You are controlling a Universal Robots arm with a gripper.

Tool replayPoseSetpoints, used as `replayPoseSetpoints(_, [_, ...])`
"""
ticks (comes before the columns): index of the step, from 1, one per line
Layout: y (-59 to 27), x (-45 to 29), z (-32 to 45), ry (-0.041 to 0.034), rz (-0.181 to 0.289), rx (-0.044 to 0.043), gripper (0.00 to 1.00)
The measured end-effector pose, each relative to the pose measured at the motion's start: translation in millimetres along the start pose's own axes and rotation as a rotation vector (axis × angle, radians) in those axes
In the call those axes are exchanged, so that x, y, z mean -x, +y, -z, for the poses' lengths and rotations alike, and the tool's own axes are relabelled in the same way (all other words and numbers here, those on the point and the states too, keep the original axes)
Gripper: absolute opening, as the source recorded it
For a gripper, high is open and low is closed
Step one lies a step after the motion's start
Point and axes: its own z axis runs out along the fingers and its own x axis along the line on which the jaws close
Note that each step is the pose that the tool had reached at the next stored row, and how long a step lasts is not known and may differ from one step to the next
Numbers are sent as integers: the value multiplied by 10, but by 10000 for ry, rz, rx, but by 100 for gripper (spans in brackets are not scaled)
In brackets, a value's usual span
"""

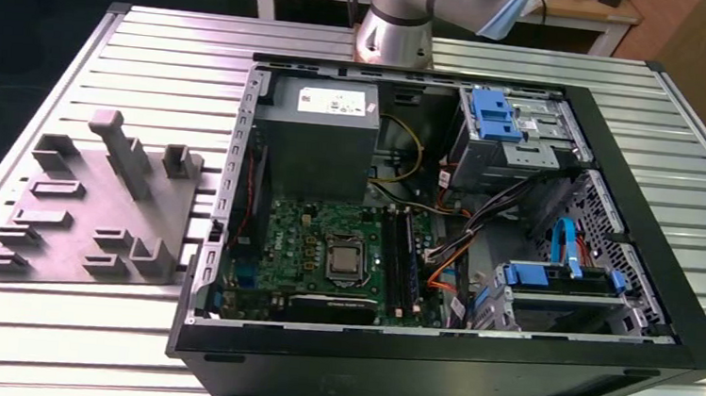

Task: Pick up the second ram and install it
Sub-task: 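Insert the second ram into the second slot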

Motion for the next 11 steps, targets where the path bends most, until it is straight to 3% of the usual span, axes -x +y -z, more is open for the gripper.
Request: replayPoseSetpoints(11, [15, 111, -18, 0, -1, -1, 11])
